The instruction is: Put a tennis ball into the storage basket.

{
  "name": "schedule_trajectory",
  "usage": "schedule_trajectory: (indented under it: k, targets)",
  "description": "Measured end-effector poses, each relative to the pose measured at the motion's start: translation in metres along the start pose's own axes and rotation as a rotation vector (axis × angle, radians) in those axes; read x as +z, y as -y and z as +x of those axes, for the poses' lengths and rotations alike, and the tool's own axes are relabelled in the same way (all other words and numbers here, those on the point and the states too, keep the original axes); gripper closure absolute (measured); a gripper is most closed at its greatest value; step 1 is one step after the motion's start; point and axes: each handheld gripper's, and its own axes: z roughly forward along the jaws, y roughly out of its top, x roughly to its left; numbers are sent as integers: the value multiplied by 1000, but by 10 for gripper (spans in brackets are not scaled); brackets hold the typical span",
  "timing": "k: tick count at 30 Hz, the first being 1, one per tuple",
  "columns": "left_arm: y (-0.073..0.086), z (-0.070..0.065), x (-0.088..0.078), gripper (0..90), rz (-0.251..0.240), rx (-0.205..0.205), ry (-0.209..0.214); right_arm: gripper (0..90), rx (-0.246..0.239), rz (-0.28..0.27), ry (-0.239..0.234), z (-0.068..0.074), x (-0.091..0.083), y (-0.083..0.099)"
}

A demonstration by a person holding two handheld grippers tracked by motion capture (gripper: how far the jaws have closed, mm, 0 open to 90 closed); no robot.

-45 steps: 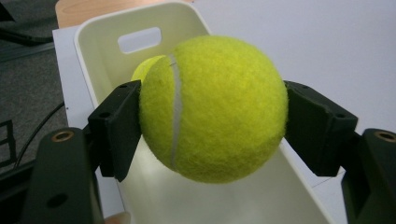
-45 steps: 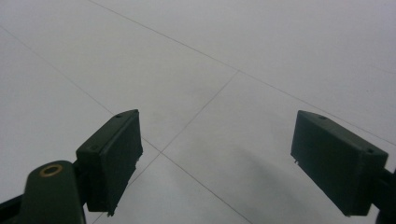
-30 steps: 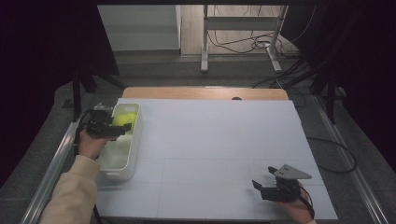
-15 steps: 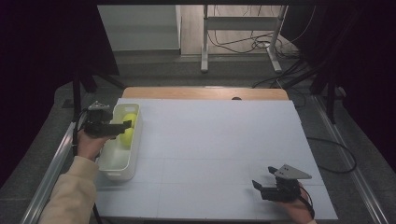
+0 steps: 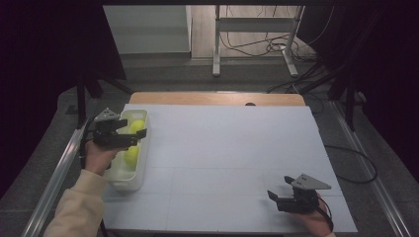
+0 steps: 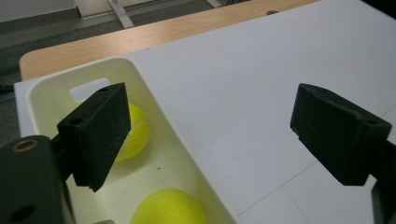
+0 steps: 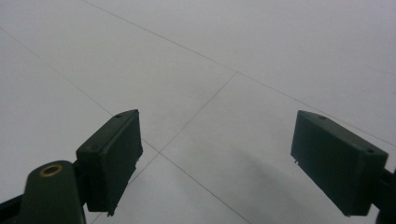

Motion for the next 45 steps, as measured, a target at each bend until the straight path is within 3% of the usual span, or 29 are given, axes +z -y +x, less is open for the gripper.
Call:
schedule_trajectory:
  k: [17,34,45]
  targets:
    - [8,-17,-6,136,-60,-17,77,166,-10,3,-7,0,1,0]
    - [8,-47,0,136,-73,33,148,166,-20,4,-12,2,1,-1]
    - [13,-75,4,138,-75,70,219,166,-23,4,-10,3,0,-1]
